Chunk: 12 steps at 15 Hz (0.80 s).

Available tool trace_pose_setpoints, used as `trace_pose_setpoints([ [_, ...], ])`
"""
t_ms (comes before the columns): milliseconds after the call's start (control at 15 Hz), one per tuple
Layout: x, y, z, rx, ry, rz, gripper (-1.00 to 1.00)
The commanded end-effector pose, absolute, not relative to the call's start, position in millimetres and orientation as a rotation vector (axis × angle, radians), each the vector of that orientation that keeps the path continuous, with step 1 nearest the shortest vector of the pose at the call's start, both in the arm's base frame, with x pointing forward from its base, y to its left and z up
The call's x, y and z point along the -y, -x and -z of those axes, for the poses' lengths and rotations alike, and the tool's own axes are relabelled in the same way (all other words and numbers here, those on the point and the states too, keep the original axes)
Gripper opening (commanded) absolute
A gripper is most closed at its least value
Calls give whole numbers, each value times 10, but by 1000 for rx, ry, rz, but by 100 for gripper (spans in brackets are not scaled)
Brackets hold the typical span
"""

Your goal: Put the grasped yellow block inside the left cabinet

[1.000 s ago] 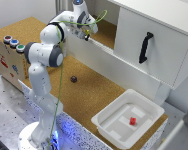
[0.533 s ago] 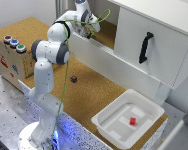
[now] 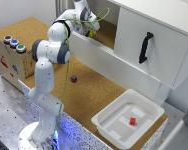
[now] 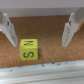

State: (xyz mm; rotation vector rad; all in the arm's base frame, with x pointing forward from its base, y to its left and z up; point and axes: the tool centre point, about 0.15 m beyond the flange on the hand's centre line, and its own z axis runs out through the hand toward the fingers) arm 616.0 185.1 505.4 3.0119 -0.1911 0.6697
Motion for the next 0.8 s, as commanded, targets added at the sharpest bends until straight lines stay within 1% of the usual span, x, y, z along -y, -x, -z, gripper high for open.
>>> trace_pose_setpoints([
  [0, -1294, -5138, -4873, 307, -3103, -838, 100],
  [133, -1119, -4829, -4713, 315, -3132, -789, 100],
  [200, -1046, -4732, -4608, 300, -3138, -737, 100],
  [400, -936, -4434, -4330, 254, -3156, -669, 100],
  [733, -792, -4107, -3780, 76, -3163, -512, 100],
])
